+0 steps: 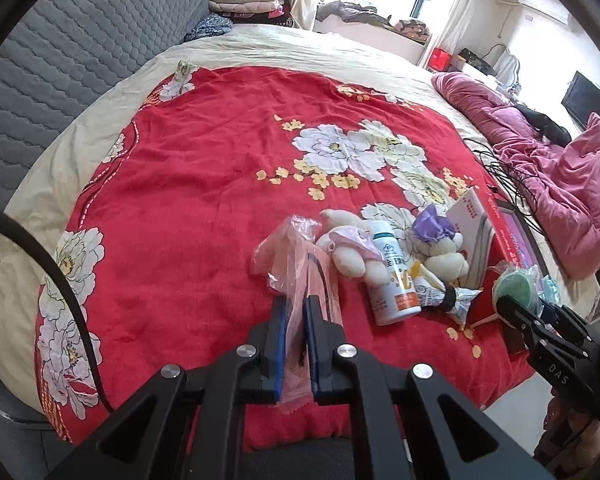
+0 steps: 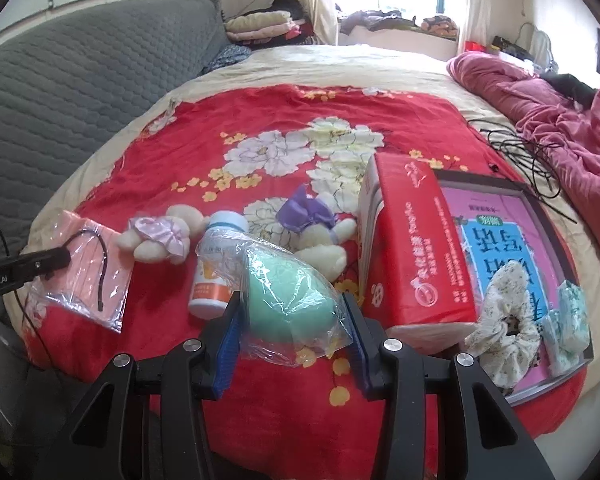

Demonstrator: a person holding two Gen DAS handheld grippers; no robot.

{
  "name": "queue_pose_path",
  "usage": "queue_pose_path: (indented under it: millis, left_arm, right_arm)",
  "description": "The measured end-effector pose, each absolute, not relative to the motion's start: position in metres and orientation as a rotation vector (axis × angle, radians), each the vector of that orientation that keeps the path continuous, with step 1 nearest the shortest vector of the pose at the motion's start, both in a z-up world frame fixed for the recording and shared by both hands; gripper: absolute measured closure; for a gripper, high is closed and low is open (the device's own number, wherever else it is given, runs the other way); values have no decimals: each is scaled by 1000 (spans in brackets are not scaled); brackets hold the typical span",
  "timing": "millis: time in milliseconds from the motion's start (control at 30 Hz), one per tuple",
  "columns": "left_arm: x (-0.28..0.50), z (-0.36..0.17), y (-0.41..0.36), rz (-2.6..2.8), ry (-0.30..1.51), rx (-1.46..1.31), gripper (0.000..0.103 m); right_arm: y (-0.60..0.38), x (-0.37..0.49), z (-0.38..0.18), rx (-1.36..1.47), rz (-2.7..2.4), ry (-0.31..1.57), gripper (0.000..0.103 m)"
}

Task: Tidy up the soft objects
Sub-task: 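Carry the mask packet and green sponge over the pink book tray with both tools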

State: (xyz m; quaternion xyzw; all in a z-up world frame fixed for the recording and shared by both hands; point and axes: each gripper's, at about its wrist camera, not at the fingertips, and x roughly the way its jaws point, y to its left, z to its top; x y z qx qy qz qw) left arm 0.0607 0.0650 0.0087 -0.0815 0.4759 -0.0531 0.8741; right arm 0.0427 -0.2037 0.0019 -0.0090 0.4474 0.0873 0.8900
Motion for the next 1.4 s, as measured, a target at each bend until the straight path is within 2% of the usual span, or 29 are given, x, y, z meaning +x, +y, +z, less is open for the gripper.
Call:
queue_pose_path:
  millis: [433, 967, 1400]
  left_arm:
    - [43, -9, 91, -79, 1050, -219, 94]
    - [45, 71, 43, -167, 895, -174, 94]
    - [48, 101, -34, -286, 838, -125, 94]
  right_arm:
    - [-208, 42, 5, 0, 187, 924, 55]
    - [-250, 34, 48, 61, 122, 826, 55]
    - [-310, 18, 73, 119, 31, 764, 55]
